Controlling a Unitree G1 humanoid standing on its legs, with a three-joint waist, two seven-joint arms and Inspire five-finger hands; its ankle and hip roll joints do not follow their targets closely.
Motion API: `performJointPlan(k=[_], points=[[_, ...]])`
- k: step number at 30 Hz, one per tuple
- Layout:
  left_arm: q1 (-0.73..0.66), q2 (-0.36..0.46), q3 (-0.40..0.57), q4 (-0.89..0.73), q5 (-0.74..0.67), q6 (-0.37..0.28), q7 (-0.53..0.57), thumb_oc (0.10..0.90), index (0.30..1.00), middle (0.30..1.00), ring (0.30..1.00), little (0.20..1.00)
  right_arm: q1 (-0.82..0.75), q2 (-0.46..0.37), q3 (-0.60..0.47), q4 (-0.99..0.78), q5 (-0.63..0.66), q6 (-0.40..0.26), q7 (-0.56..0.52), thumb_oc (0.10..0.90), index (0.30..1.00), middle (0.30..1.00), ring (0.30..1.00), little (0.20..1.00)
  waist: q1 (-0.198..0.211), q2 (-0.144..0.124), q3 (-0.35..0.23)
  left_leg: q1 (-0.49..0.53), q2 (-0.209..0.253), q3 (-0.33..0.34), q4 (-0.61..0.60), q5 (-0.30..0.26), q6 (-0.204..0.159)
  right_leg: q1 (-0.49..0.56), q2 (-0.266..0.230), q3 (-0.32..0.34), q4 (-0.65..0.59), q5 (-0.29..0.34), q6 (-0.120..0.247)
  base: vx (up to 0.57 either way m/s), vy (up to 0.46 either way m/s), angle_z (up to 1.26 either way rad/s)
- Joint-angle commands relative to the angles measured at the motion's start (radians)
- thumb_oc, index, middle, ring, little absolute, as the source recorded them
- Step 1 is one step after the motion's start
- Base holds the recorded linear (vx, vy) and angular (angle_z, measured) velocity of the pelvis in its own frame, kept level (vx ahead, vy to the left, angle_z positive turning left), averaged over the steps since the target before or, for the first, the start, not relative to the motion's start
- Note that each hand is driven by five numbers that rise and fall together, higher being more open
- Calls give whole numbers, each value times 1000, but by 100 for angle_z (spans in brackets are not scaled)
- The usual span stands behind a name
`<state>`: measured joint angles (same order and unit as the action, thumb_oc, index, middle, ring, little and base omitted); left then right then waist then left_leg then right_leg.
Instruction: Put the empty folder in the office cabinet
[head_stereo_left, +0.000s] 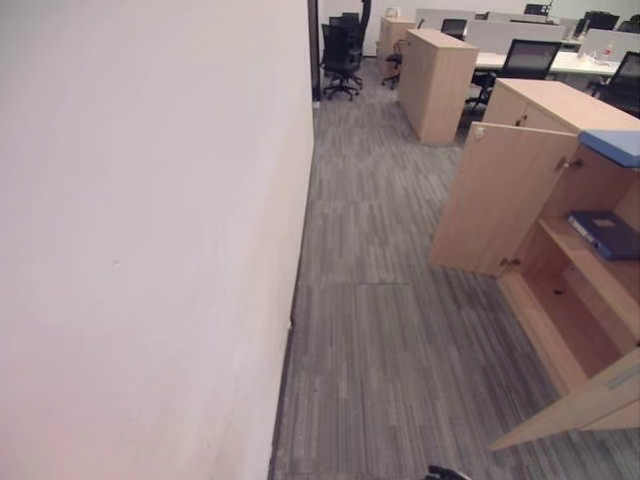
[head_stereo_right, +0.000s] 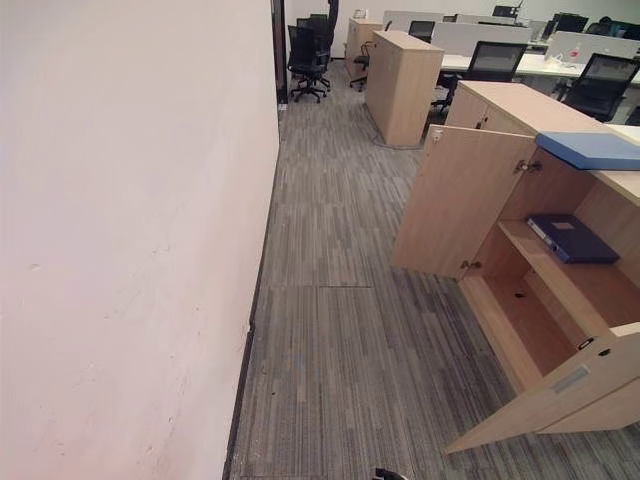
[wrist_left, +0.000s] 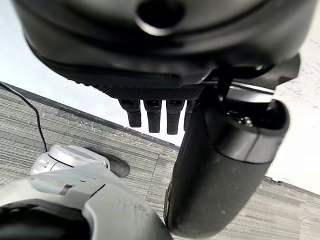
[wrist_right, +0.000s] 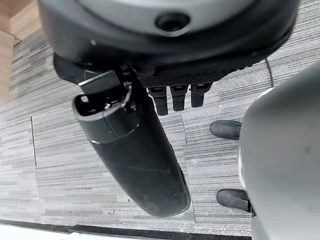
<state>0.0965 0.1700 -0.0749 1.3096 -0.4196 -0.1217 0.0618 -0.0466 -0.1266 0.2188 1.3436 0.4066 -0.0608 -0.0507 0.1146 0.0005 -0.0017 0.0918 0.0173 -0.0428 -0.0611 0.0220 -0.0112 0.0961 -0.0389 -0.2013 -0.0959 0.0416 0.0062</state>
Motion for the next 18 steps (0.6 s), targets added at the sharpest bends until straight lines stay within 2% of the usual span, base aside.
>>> performJointPlan(k=[1, 5, 10, 18], points=[[-37, -25, 20, 56, 3, -60, 115, 800, 900, 900, 900, 900, -69, -10, -1, 29, 47, -36, -5, 800, 900, 900, 900, 900, 24, -47, 14, 18, -81, -96, -26, -65, 12, 18, -42, -52, 9, -39, 72, 0, 0, 0], [-38, -27, 14, 62, 7, -57, 110, 800, 900, 900, 900, 900, -69, -9, 2, 26, 43, -35, -7, 800, 900, 900, 900, 900, 23, -46, 14, 18, -80, -95, -26, -65, 12, 18, -42, -51, 9, -39, 72, 0, 0, 0], [-28, -40, -11, 64, -22, -31, 26, 800, 900, 900, 900, 900, -70, -23, 6, 22, 17, -27, 6, 800, 900, 900, 900, 900, 13, -38, 15, 17, -79, -92, -26, -65, 14, 14, -42, -49, 9, -35, 72, 0, 0, 0], [-10, -32, -25, 56, -5, -19, -32, 800, 900, 900, 900, 900, -79, -48, -3, 28, 2, -14, 39, 800, 900, 900, 900, 900, 15, -32, 17, 5, -83, -86, -26, -59, 17, 2, -45, -45, 9, -23, 76, -8, 8, 0]])
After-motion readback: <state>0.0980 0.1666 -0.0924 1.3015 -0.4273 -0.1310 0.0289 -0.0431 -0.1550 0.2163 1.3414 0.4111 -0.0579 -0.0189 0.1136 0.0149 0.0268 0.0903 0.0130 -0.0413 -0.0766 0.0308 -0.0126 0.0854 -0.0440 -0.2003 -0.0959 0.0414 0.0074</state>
